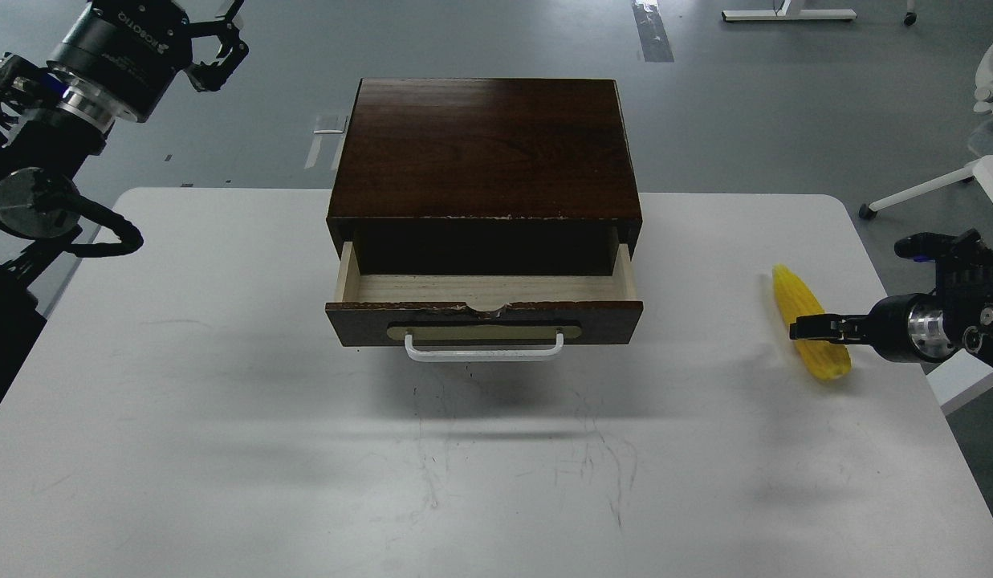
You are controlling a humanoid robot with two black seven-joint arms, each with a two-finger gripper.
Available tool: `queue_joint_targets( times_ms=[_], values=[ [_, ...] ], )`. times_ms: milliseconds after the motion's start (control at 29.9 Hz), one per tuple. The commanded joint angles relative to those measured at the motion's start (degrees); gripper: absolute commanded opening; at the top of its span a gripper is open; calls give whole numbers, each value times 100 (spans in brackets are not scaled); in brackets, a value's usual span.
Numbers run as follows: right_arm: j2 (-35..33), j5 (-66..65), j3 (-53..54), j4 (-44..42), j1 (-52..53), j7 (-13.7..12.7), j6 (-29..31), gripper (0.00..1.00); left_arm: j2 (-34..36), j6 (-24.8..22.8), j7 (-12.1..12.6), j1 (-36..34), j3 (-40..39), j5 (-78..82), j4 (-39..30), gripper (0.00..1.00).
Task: Put corn in drawer with both arms
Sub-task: 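Grasp the yellow corn cob with the right gripper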
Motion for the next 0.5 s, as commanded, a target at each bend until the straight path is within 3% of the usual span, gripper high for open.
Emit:
queue_joint_targets(
  times_ms=[0,67,134,167,201,468],
  values=[
    [57,7,-17,-32,5,126,-17,63,2,0,-5,22,3,0,4,98],
    [57,7,-17,-23,49,275,-17,50,11,0,-5,22,3,8,13,98],
    [57,7,-17,-5,93,389,-17,24,46,0,-5,22,20,17,13,98],
    [57,7,-17,-5,93,390,-17,24,46,0,-5,22,20,17,13,98],
    [57,7,-25,3,180,390,-17,15,64,0,3,14,20,17,13,98],
    [-188,34,-17,170,1286,390,-79,8,204,0,-14,5,20,17,-22,98]
  ],
)
